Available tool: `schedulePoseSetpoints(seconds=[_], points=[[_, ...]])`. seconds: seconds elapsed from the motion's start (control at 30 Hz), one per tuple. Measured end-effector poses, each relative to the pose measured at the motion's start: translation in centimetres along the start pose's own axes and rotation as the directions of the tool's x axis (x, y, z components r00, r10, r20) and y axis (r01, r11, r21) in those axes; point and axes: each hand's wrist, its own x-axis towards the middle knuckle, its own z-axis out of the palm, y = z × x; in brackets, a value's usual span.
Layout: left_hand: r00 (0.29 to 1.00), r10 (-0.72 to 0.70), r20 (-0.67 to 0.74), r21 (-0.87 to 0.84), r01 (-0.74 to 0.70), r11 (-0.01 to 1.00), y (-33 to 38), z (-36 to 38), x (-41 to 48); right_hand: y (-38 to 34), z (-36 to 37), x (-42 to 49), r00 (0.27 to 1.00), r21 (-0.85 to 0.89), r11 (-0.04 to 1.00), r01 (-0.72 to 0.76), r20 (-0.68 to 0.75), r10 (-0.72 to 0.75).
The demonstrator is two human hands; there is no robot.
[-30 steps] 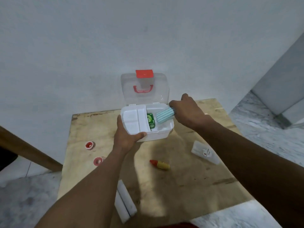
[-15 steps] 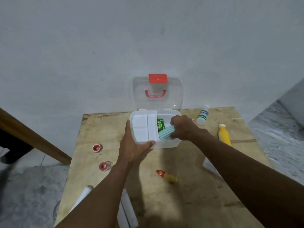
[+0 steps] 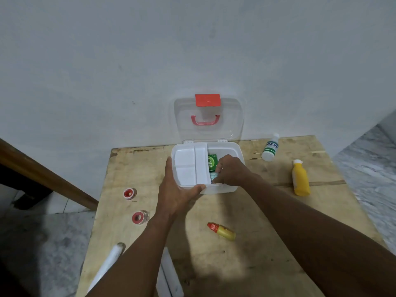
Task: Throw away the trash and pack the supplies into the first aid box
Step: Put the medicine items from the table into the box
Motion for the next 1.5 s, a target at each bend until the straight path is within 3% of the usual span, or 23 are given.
schedulePoseSetpoints(seconds=[0.27,0.53,0.7,0.83,0.93,1.03,1.17,1.33,1.5], points=[[1.000,0.002,-0.006,-0.006,-0.002,1.000,-0.3,0.3,0.2,-0.1,0.7,0.9,0.998,0.039,0.999,0.011,0.069,-0.014],[1.000,-0.006,-0.012,0.019,0.007,1.000,-1.1,0.5,0.4,-0.7,1.6,0.7,0.994,0.019,0.996,-0.083,-0.065,0.084],[1.000,0.010,0.009,0.018,-0.010,1.000,-0.9,0.4,0.3,-0.7,1.5,0.1,0.993,-0.021,0.998,-0.063,-0.105,0.060],[0.999,0.029,0.022,0.044,-0.030,0.999,-1.0,0.4,0.2,-0.7,0.7,-1.9,0.955,-0.039,0.998,0.042,-0.292,-0.052],[0.999,0.031,0.020,0.043,-0.032,0.999,-1.2,0.3,0.2,0.4,-0.2,-4.1,0.864,-0.020,0.990,0.142,-0.485,-0.134],[0.999,0.029,0.021,0.034,-0.030,0.999,-1.2,0.2,0.1,2.6,-1.1,-6.9,0.809,-0.024,0.993,0.118,-0.577,-0.110],[0.999,0.015,0.034,0.043,-0.016,0.999,-0.9,0.2,-0.1,6.8,-1.2,-10.7,0.843,-0.078,0.996,-0.046,-0.538,-0.003],[1.000,-0.017,0.021,0.065,0.016,0.998,-0.6,0.3,-0.4,12.1,-0.8,-14.6,0.929,-0.150,0.965,-0.215,-0.336,0.155],[0.997,-0.069,0.019,0.093,0.067,0.993,-0.8,0.2,-0.2,15.5,-0.4,-16.6,0.943,-0.241,0.919,-0.311,-0.197,0.267]])
